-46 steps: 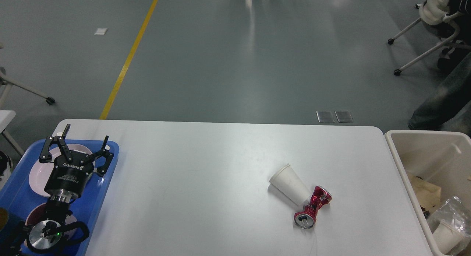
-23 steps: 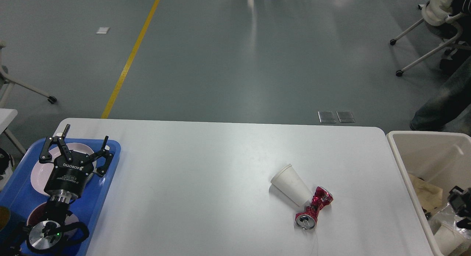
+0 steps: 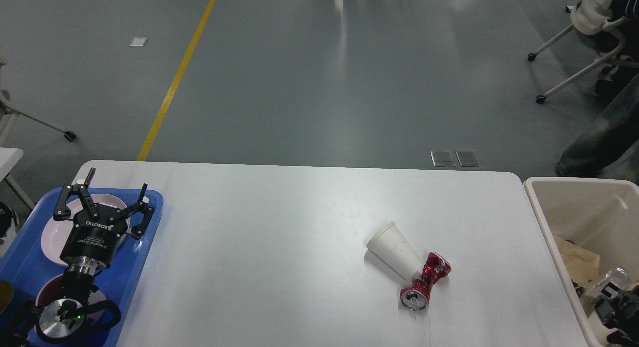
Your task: Tidy desktop
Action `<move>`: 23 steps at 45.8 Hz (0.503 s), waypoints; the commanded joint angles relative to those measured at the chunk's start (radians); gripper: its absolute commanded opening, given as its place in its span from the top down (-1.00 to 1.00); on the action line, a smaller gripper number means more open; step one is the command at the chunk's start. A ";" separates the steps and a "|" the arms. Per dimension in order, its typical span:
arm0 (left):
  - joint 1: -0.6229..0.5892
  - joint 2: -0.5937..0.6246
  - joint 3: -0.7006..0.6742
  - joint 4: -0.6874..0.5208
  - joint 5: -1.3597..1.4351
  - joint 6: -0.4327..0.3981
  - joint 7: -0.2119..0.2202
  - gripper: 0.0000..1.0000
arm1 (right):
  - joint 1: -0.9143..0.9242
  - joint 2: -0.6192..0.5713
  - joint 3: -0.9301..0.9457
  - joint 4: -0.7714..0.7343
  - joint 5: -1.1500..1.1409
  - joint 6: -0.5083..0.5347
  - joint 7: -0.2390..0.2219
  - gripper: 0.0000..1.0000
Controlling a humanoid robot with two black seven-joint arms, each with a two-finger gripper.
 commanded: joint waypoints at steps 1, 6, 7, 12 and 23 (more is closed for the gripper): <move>0.000 -0.001 0.000 0.000 0.000 0.000 -0.001 -0.93 | 0.001 0.000 -0.004 0.002 -0.002 -0.040 0.001 -1.00; 0.000 -0.001 0.000 0.000 0.000 0.000 0.000 -0.93 | 0.001 0.001 -0.004 0.007 -0.002 -0.040 0.001 -1.00; 0.000 -0.001 0.000 0.000 0.000 0.000 0.000 -0.93 | 0.001 0.001 -0.002 0.007 -0.002 -0.040 0.001 -1.00; 0.000 -0.001 0.000 0.000 0.000 0.000 0.000 -0.93 | 0.001 0.000 -0.004 0.007 -0.002 -0.040 0.001 -1.00; 0.000 -0.001 0.000 0.000 0.000 0.000 -0.001 -0.93 | 0.006 0.000 -0.004 0.008 -0.002 -0.039 0.002 -1.00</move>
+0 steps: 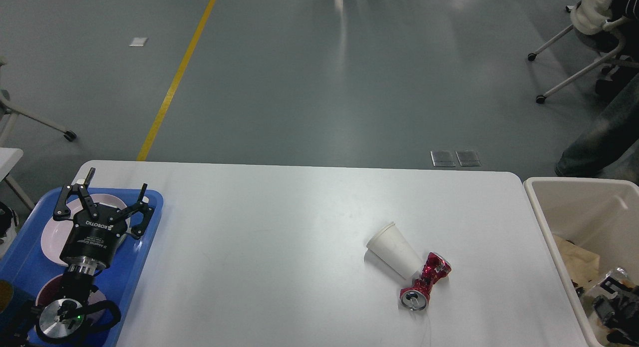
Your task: Tidy desktop
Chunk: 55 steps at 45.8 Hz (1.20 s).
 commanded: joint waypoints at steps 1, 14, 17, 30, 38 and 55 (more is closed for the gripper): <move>0.000 -0.001 0.000 0.000 0.000 0.000 0.001 -0.93 | 0.005 0.001 0.000 0.001 0.000 0.002 0.000 -1.00; 0.000 0.000 0.000 0.000 0.000 0.000 0.001 -0.93 | 0.072 -0.016 0.004 0.061 0.000 0.020 0.000 -1.00; 0.000 0.000 0.000 0.000 0.000 0.000 0.001 -0.93 | 0.153 -0.069 0.000 0.140 -0.003 0.069 0.000 -1.00; 0.000 0.000 0.000 0.000 0.000 0.000 0.001 -0.93 | 0.744 -0.241 -0.182 0.587 -0.139 0.403 -0.010 -1.00; 0.000 -0.001 0.000 0.000 0.000 -0.002 0.001 -0.93 | 1.172 -0.166 -0.357 0.860 -0.147 0.670 -0.013 -1.00; 0.000 0.000 0.000 0.000 0.000 0.001 0.001 -0.93 | 1.842 0.033 -0.373 1.446 -0.081 0.907 -0.012 -1.00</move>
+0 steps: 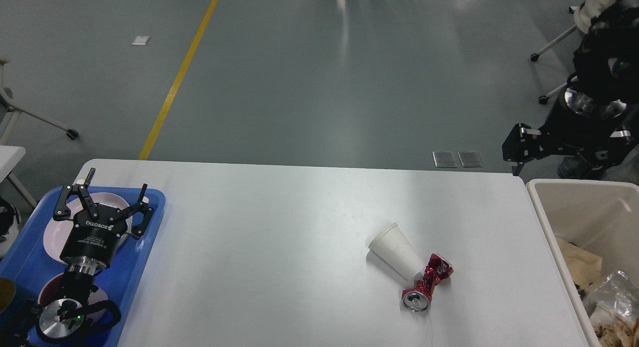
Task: Tidy desktop
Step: 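Raise the right gripper out of the bin and reach toward the white paper cup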
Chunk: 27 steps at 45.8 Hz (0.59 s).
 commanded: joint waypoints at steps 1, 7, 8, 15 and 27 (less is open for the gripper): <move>0.000 0.000 0.000 0.000 0.000 0.003 -0.001 -0.93 | 0.218 0.047 0.020 0.238 0.053 -0.001 0.000 -1.00; 0.002 0.001 0.000 0.001 0.000 0.003 -0.001 -0.93 | 0.367 0.052 0.070 0.378 0.132 -0.021 0.003 -1.00; 0.000 0.001 0.000 0.001 0.000 0.003 0.000 -0.93 | 0.383 0.052 0.081 0.399 0.139 -0.024 0.005 -1.00; 0.000 0.000 0.000 0.001 0.000 0.003 0.000 -0.93 | 0.399 0.047 0.105 0.464 0.152 -0.111 0.008 -0.99; 0.000 0.000 0.000 0.001 0.000 0.003 0.000 -0.93 | 0.393 0.050 0.128 0.455 0.143 -0.135 0.008 -0.99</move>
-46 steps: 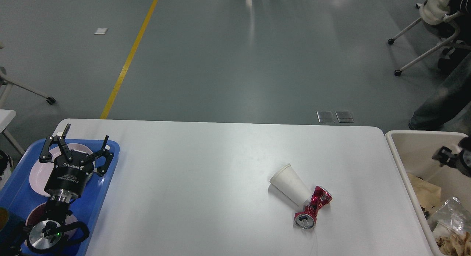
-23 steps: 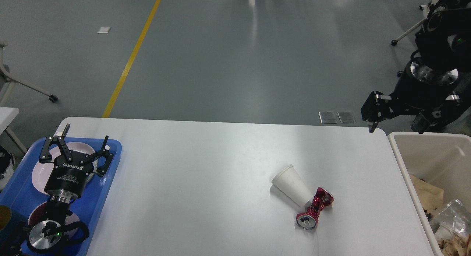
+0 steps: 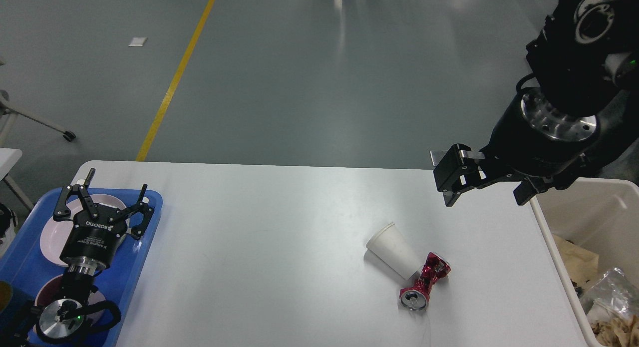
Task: Tidy desktop
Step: 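Raise the right gripper out of the bin and reach toward the white paper cup, then close the right gripper on the white paper cup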
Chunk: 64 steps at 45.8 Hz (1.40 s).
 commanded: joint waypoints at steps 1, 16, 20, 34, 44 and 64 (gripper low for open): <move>0.000 -0.001 0.000 0.000 0.000 0.000 0.001 -0.93 | -0.013 0.006 0.031 -0.011 -0.011 -0.021 0.000 -0.99; 0.000 -0.001 0.000 0.000 0.000 -0.002 0.001 -0.93 | -0.440 0.223 0.252 -0.267 -0.190 -0.317 0.003 -0.93; 0.000 -0.001 0.000 0.000 0.000 -0.002 0.001 -0.93 | -0.541 0.256 0.290 -0.318 -0.363 -0.326 0.006 -0.93; 0.000 -0.001 0.000 0.000 0.000 -0.005 0.001 -0.93 | -0.944 0.365 0.332 -0.605 -0.733 -0.386 0.008 -0.93; 0.000 -0.001 0.000 0.000 0.000 -0.005 0.001 -0.93 | -1.102 0.421 0.300 -0.694 -0.785 -0.473 0.008 -0.92; 0.000 0.001 0.000 0.000 0.000 -0.008 0.001 -0.93 | -1.287 0.442 0.226 -0.858 -0.816 -0.535 0.008 -0.89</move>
